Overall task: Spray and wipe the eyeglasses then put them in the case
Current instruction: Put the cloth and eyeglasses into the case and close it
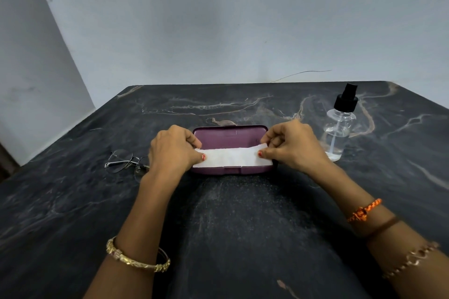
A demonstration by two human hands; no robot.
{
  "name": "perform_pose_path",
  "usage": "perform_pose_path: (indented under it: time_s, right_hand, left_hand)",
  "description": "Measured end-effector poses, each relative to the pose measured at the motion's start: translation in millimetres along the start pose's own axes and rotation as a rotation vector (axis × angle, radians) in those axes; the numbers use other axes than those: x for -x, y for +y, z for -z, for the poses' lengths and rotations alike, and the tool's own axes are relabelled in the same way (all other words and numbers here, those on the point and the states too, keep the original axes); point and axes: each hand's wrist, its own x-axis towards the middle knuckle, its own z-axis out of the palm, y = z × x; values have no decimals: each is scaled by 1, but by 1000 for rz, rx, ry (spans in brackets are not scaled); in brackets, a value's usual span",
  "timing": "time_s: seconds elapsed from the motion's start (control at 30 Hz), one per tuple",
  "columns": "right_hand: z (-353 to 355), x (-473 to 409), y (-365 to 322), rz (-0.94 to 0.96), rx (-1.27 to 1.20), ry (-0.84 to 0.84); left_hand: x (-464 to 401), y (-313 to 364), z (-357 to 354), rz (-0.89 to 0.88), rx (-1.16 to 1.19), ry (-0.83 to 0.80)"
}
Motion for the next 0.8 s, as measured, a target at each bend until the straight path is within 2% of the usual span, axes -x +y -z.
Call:
perform_pose_path:
  time_s: [0.23, 0.6, 0.8]
  right_hand:
    - [-1, 0, -1, -6, 19, -19]
    - [-3, -1, 1, -1, 44, -38]
    - [-1, 1, 1, 73, 182, -77]
  left_hand:
    - [2, 0, 0, -19, -22, -33]
    - [-4, -5, -8, -23, 4, 0]
    - [-5, -6, -8, -26, -3, 18]
